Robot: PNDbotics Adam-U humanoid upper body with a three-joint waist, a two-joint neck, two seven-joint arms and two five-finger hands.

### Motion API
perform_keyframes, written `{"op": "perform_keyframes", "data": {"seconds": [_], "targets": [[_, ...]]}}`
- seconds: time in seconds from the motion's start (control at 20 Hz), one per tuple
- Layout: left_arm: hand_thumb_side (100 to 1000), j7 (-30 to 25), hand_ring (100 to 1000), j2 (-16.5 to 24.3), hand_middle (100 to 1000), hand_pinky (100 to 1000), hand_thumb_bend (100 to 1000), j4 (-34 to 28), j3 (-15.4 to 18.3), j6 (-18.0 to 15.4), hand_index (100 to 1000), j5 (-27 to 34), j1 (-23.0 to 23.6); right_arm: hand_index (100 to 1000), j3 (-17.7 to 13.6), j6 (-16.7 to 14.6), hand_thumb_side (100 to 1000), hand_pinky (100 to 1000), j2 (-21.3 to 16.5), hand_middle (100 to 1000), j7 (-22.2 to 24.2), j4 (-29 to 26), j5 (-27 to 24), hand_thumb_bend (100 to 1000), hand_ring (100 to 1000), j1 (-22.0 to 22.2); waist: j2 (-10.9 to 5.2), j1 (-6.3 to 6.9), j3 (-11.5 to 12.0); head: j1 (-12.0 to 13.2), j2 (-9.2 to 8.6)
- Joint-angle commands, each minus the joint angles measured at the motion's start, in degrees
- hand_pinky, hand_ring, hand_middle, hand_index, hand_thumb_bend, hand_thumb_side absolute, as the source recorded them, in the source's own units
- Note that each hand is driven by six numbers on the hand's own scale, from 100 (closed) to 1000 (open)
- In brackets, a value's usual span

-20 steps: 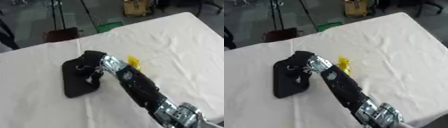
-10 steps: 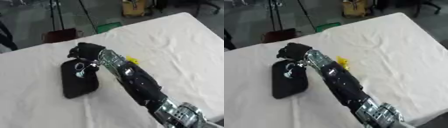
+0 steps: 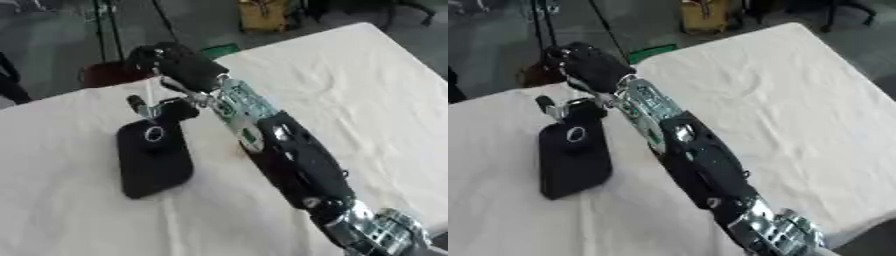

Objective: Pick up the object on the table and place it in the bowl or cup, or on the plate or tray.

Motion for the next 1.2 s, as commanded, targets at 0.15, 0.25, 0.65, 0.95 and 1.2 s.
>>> {"op": "perform_keyframes", "data": {"seconds": [0.15, 0.25, 0.65, 0.95, 1.2], "targets": [[1000, 0.4, 842, 0.8, 887, 692, 371, -0.8, 0.8, -0.1, 867, -0.2, -0.2, 865, -2.2, 4.9, 670, 809, -5.3, 829, -0.7, -5.0, -13.6, 100, 781, 1.1, -0.66, -0.15, -0.7, 1.0, -0.68], [1000, 0.5, 842, 0.8, 887, 692, 372, -0.8, 0.9, -0.1, 867, -0.3, 0.0, 863, -3.1, 6.0, 647, 797, -7.4, 827, -0.9, -6.8, -17.8, 100, 777, 2.2, -0.66, -0.16, -0.9, 1.3, -0.63], [1000, 0.9, 842, 0.9, 886, 692, 382, -0.8, 1.5, -0.2, 867, -0.5, 0.2, 848, -10.9, 10.1, 601, 744, -16.3, 807, -7.2, -12.2, -33.4, 100, 746, 9.5, -0.29, -0.25, -2.2, 2.7, -0.75], [1000, 1.0, 837, 0.9, 885, 691, 383, -0.9, 1.7, -0.2, 868, -0.6, 0.3, 848, -13.2, 11.3, 598, 737, -19.1, 809, -8.7, -13.0, -35.6, 100, 743, 12.1, -0.12, -0.25, -2.6, 2.9, -0.72], [1000, 0.9, 833, 0.8, 883, 691, 380, -0.9, 1.7, -0.2, 868, -0.5, 0.3, 847, -15.2, 11.8, 595, 734, -20.1, 809, -10.2, -14.0, -36.4, 100, 741, 13.9, 0.03, -0.2, -2.9, 2.9, -0.85]]}}
